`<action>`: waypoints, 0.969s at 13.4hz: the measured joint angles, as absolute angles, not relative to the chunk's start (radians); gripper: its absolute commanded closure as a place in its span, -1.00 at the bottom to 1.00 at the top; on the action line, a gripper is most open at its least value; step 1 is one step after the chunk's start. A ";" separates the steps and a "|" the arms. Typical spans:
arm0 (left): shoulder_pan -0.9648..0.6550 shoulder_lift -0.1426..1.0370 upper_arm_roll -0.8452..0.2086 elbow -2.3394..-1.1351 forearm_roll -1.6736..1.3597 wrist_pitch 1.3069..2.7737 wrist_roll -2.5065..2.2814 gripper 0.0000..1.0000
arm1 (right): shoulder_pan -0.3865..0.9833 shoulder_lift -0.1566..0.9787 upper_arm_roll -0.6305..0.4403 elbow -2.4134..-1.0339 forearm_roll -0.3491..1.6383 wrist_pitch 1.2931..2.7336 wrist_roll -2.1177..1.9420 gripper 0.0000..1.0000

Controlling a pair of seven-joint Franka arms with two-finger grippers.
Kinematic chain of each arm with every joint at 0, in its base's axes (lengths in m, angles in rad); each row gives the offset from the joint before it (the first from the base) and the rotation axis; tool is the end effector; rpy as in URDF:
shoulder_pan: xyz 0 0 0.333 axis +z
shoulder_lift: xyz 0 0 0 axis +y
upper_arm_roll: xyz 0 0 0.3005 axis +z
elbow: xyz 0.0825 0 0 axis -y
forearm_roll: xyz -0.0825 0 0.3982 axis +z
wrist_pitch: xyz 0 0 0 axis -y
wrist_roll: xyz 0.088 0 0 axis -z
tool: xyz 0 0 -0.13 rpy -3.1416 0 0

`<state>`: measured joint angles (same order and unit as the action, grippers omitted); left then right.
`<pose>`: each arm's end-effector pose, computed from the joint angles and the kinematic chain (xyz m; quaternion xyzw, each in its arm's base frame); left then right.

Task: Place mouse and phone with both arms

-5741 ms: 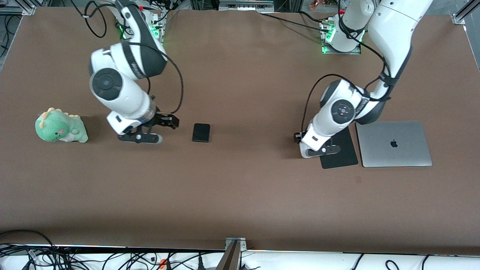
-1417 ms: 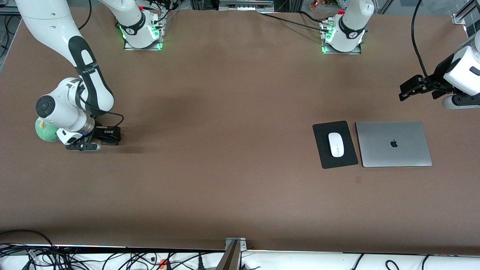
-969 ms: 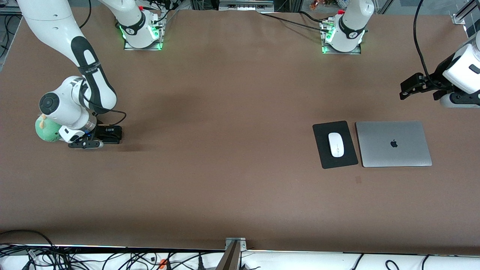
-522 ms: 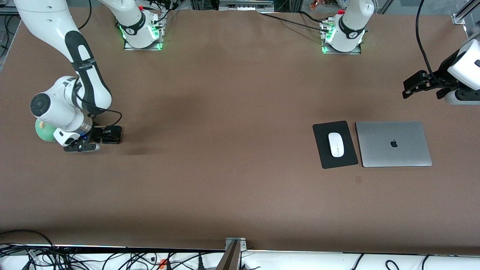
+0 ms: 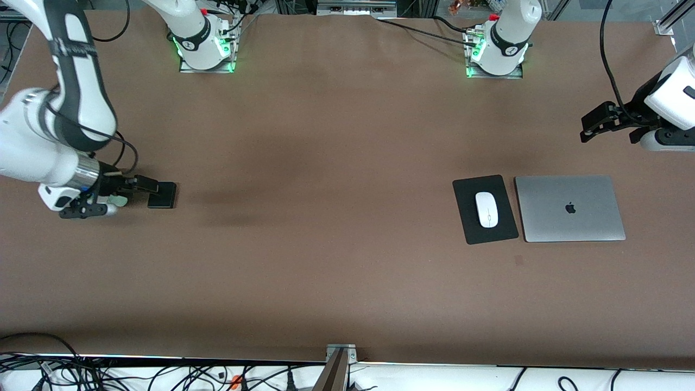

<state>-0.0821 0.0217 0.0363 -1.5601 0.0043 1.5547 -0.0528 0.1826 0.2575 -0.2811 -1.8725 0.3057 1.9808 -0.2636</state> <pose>0.5719 -0.0258 0.5774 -0.9999 -0.0035 0.0134 0.0032 0.6073 -0.0295 0.3270 -0.9927 -0.0136 0.0477 0.1102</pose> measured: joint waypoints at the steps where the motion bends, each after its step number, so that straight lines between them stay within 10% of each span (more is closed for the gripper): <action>1: -0.082 0.022 0.037 -1.560 0.004 1.555 -0.053 -1.00 | 0.182 0.234 -0.281 -1.817 0.280 1.889 -0.227 -1.00; 13: -0.083 0.022 0.036 -1.560 0.004 1.555 -0.053 -1.00 | 0.065 -0.078 -0.100 -1.663 0.019 1.607 -0.079 -1.00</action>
<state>-0.0830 0.0217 0.0359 -1.5601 0.0043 1.5547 -0.0528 0.0654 -0.0780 -0.0997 -1.6634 0.0186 1.6068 -0.0788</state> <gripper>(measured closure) 0.000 0.000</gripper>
